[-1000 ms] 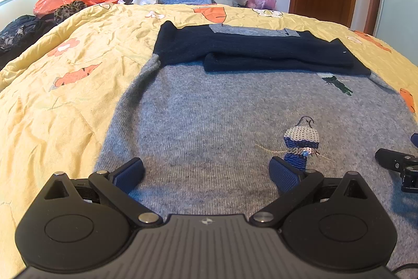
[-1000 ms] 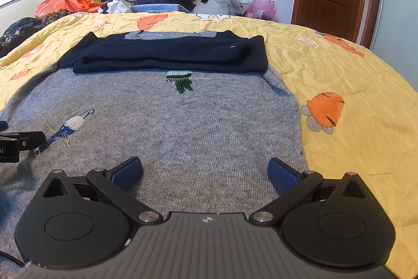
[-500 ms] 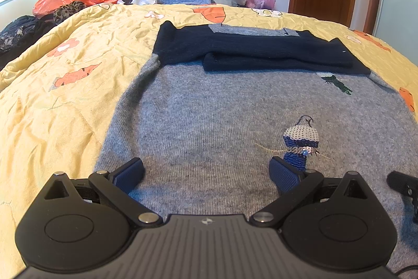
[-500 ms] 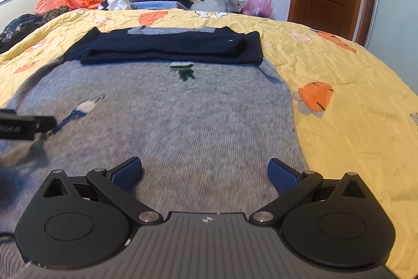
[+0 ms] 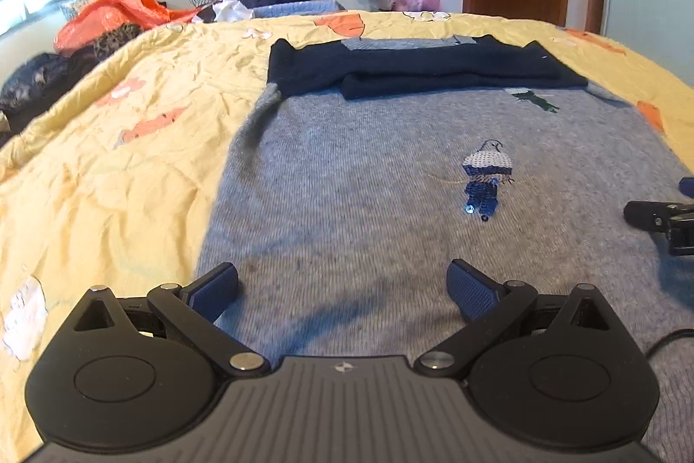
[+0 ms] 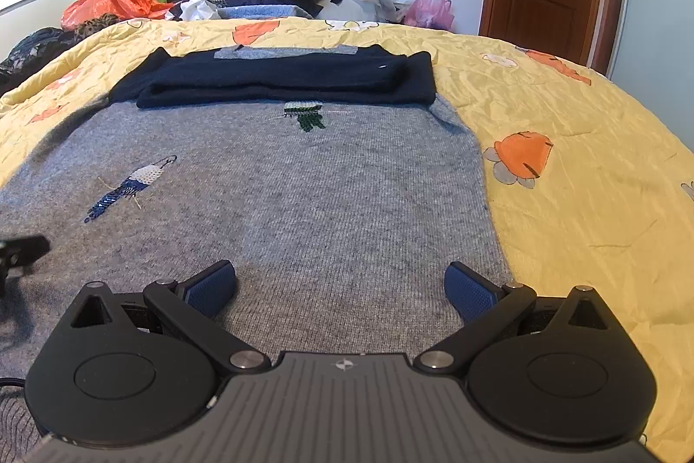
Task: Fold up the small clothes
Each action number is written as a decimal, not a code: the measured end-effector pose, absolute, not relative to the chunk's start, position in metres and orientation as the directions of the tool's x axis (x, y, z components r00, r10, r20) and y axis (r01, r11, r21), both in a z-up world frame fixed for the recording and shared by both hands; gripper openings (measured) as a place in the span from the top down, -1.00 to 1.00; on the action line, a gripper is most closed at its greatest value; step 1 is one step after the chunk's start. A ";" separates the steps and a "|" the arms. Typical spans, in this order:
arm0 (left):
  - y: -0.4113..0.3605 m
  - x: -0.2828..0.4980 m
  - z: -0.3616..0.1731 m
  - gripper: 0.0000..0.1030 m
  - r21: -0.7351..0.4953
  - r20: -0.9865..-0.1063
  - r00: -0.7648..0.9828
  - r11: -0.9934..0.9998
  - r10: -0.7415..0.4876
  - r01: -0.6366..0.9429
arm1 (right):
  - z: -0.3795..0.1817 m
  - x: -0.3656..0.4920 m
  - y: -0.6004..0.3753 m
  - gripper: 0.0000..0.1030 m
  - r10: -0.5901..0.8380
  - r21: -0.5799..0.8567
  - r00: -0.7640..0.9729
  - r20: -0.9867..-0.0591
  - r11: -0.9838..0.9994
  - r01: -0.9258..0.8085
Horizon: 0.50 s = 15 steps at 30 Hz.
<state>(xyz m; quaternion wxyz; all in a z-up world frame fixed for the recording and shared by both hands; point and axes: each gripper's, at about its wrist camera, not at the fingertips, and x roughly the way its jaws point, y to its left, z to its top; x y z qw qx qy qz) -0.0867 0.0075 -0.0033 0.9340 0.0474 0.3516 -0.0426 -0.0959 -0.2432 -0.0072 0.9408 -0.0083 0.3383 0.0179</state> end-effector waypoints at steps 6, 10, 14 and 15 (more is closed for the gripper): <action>0.025 -0.078 -0.004 -1.00 0.016 -0.678 0.727 0.986 -0.111 0.165 | -0.006 -0.109 -0.243 -1.00 0.017 -0.015 0.768 -0.640 0.999 -0.035; 0.024 -0.080 -0.005 -1.00 0.022 -0.673 0.731 0.985 -0.110 0.169 | -0.007 -0.130 -0.246 -1.00 0.024 -0.006 0.771 -0.637 0.999 -0.036; 0.022 -0.082 -0.004 -1.00 0.034 -0.671 0.735 0.987 -0.095 0.159 | -0.006 -0.140 -0.243 -1.00 0.016 -0.014 0.769 -0.639 0.999 -0.033; 0.022 -0.083 -0.004 -1.00 0.036 -0.672 0.735 0.987 -0.091 0.156 | -0.006 -0.141 -0.243 -1.00 0.015 -0.014 0.768 -0.640 0.999 -0.032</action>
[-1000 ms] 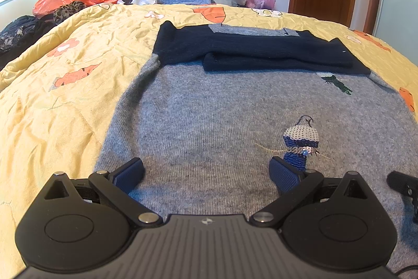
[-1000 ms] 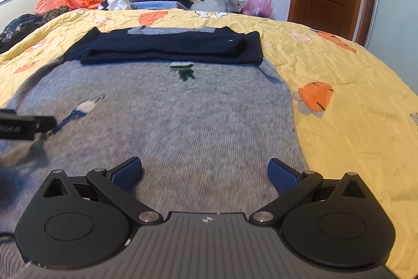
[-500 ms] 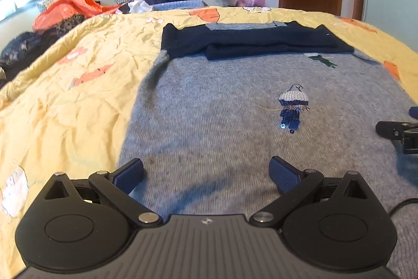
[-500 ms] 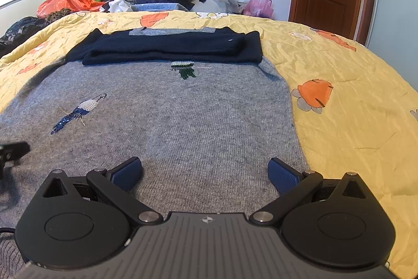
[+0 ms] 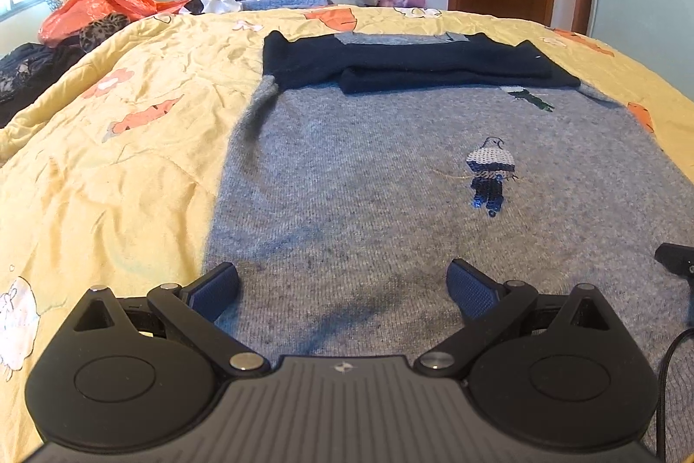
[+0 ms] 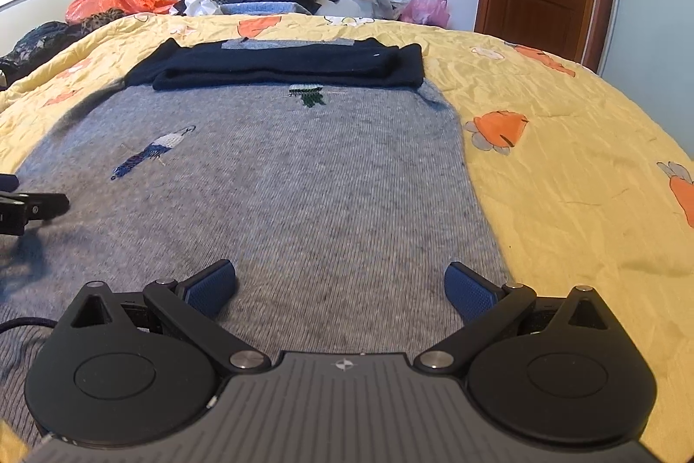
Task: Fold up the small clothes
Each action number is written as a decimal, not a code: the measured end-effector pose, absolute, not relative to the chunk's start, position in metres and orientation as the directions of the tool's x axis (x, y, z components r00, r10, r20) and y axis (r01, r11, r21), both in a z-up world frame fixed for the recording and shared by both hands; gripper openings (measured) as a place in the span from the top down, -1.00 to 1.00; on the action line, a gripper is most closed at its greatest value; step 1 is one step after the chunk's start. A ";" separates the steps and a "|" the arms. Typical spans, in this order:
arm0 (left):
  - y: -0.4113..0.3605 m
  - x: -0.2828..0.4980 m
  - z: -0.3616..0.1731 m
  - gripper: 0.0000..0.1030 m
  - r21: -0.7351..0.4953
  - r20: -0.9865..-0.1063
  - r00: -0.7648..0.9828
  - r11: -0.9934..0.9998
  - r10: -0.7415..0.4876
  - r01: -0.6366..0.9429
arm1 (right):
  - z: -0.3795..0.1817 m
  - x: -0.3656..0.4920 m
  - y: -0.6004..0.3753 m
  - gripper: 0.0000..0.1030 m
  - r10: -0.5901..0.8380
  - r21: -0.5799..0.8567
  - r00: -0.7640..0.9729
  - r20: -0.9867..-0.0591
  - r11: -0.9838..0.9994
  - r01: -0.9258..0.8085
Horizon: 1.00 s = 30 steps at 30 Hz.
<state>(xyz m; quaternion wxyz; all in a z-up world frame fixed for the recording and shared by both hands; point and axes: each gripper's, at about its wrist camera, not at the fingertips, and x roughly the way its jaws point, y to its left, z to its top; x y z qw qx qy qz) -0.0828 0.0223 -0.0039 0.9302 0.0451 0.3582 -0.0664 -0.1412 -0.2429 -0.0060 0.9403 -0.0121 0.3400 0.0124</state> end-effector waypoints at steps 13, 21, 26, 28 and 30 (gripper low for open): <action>0.023 -0.094 0.000 -1.00 0.042 -0.692 0.719 0.992 -0.059 0.122 | -0.004 -0.152 -0.241 -1.00 0.016 -0.017 0.762 -0.647 0.999 -0.036; 0.025 -0.101 0.000 -1.00 0.040 -0.693 0.718 0.992 -0.060 0.122 | -0.003 -0.163 -0.241 -1.00 0.028 -0.019 0.757 -0.653 0.998 -0.053; 0.026 -0.105 0.000 -1.00 0.043 -0.694 0.718 0.992 -0.058 0.122 | -0.002 -0.167 -0.242 -1.00 0.032 -0.023 0.754 -0.656 0.998 -0.062; 0.027 -0.107 0.001 -1.00 0.044 -0.694 0.718 0.992 -0.057 0.121 | -0.002 -0.168 -0.241 -1.00 0.033 -0.024 0.752 -0.658 0.998 -0.065; 0.028 -0.110 0.001 -1.00 0.045 -0.695 0.717 0.992 -0.054 0.119 | -0.001 -0.170 -0.241 -1.00 0.034 -0.025 0.750 -0.660 0.997 -0.067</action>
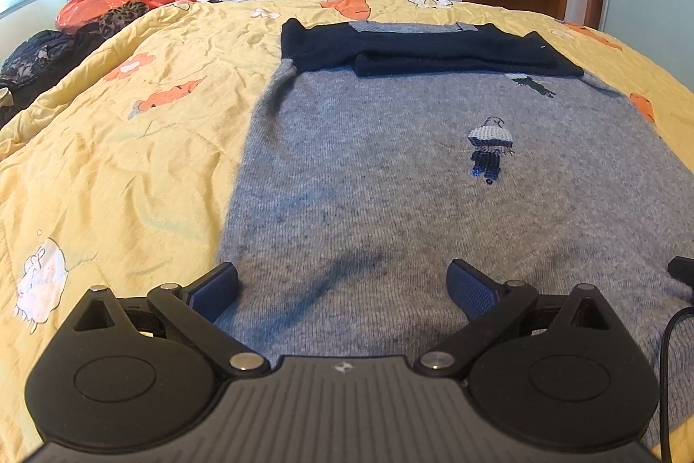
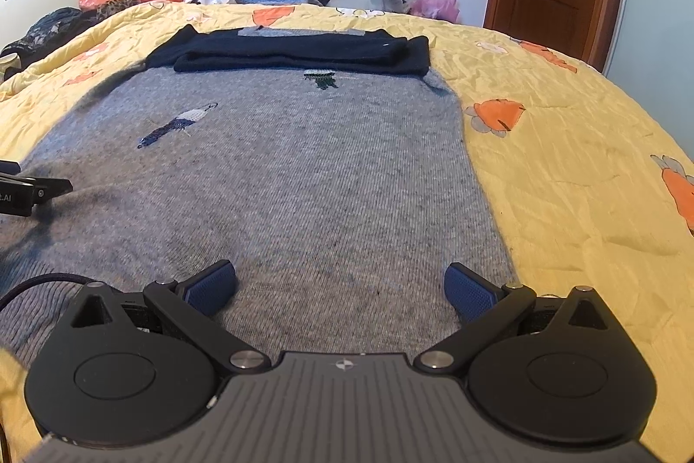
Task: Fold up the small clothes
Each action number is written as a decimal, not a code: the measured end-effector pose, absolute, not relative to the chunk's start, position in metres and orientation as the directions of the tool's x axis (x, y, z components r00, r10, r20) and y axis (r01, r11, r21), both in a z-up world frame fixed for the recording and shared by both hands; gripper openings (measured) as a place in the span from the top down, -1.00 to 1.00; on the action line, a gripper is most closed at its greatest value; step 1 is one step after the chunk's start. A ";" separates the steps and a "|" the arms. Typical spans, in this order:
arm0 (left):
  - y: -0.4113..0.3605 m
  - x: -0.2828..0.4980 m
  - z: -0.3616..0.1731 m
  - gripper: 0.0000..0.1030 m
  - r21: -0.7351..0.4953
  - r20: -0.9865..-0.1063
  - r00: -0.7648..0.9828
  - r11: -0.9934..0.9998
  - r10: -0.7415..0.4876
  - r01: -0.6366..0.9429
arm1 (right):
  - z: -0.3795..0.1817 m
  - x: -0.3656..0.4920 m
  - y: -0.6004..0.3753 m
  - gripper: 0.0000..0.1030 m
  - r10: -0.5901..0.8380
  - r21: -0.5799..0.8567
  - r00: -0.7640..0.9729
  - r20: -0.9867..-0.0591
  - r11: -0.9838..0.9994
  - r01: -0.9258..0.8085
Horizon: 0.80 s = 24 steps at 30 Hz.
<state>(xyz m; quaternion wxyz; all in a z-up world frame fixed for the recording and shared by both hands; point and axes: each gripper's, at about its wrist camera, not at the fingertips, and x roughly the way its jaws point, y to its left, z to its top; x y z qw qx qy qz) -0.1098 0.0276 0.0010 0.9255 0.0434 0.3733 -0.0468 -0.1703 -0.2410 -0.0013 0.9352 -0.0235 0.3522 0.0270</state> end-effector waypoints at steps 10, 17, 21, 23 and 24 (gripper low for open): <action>0.035 -0.124 0.002 -1.00 0.051 -0.694 0.719 0.993 -0.040 0.105 | -0.001 -0.180 -0.241 -1.00 0.034 -0.029 0.749 -0.661 0.997 -0.070; 0.041 -0.132 0.001 -1.00 0.041 -0.694 0.719 0.995 -0.038 0.091 | -0.001 -0.188 -0.241 -1.00 0.035 -0.030 0.748 -0.662 0.997 -0.074; 0.044 -0.135 0.001 -1.00 0.033 -0.695 0.719 0.996 -0.036 0.082 | -0.001 -0.194 -0.242 -1.00 0.034 -0.027 0.749 -0.661 0.997 -0.070; 0.045 -0.137 0.002 -1.00 0.026 -0.697 0.717 0.997 -0.037 0.077 | -0.001 -0.198 -0.243 -1.00 0.032 -0.026 0.750 -0.660 0.997 -0.066; 0.046 -0.138 0.002 -1.00 0.020 -0.698 0.715 0.997 -0.040 0.075 | -0.001 -0.200 -0.243 -1.00 0.031 -0.026 0.751 -0.660 0.998 -0.064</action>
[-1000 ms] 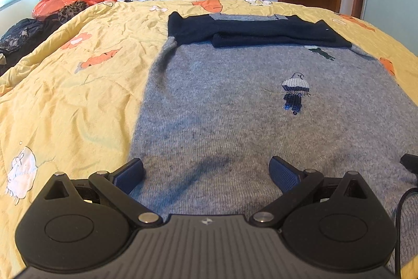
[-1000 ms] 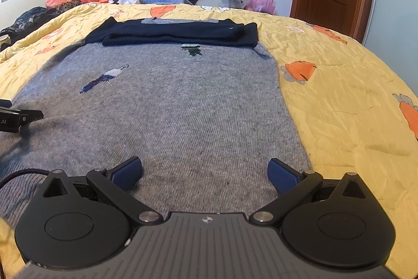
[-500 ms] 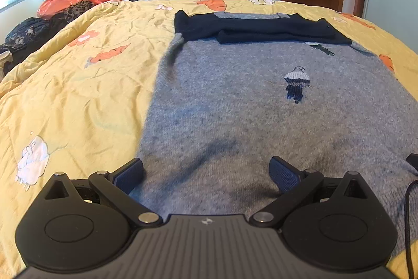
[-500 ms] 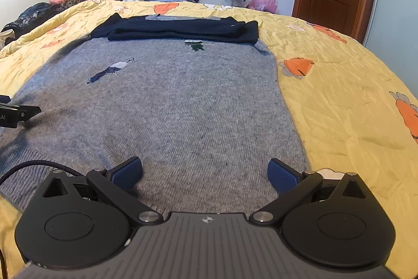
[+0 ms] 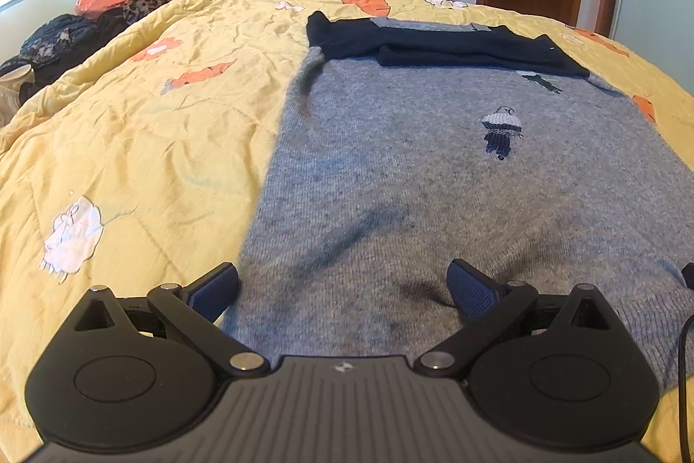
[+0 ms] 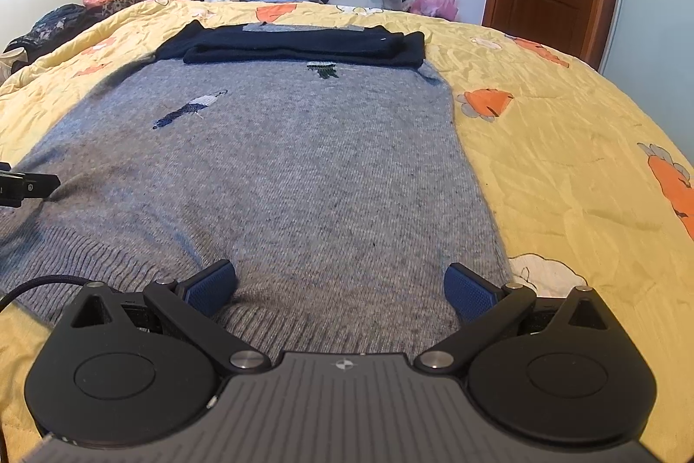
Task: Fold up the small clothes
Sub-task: 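Roll both tools and grasp the grey sweater's side edge with both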
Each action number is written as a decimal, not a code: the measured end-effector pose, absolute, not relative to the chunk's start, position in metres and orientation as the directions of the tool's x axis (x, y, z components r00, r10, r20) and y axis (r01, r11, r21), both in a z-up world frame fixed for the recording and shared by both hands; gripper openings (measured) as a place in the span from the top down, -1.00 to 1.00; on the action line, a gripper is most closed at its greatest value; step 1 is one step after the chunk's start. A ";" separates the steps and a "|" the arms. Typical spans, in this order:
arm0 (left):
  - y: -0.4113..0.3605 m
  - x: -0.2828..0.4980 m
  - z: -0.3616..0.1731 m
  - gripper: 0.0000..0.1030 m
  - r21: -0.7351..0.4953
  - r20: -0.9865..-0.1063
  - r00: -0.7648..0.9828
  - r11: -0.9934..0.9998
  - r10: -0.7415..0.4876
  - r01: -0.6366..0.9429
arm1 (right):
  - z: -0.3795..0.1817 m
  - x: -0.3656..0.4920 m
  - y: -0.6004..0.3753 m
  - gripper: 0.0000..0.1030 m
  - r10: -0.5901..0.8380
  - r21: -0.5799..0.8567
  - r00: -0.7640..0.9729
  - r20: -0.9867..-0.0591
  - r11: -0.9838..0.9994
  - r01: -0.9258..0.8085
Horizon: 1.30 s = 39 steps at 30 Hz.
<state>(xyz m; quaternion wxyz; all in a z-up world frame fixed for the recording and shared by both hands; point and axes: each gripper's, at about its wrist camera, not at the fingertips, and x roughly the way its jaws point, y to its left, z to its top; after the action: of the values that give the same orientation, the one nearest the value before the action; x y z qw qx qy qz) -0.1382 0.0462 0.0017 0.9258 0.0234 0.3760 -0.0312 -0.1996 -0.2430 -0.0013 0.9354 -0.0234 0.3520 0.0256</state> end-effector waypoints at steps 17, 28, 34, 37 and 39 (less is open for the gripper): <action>0.157 -0.188 0.013 -1.00 -0.571 -0.647 0.612 0.821 -0.455 0.007 | 0.042 -0.248 -0.336 -0.99 0.240 0.293 0.699 -0.674 0.955 -0.045; 0.154 -0.151 0.003 -0.99 -0.747 -0.583 0.519 0.663 -0.625 -0.040 | 0.007 -0.207 -0.409 -0.86 0.485 0.729 0.634 -0.603 0.657 0.191; 0.150 -0.148 0.006 -0.99 -0.708 -0.601 0.562 0.704 -0.569 -0.044 | 0.005 -0.202 -0.415 -0.82 0.536 0.757 0.605 -0.590 0.627 0.182; 0.148 -0.149 0.005 -0.99 -0.703 -0.587 0.606 0.709 -0.537 -0.053 | 0.003 -0.196 -0.409 -0.80 0.589 0.774 0.561 -0.581 0.613 0.158; 0.145 -0.146 0.007 -1.00 -0.675 -0.599 0.597 0.738 -0.534 -0.018 | 0.000 -0.194 -0.404 -0.75 0.630 0.794 0.530 -0.568 0.588 0.151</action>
<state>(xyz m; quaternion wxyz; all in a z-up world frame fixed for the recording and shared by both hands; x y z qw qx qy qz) -0.1465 0.1448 0.0066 0.8314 -0.3274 0.4215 -0.1549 -0.1943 -0.4043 0.0002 0.7640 0.4257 0.4589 0.1566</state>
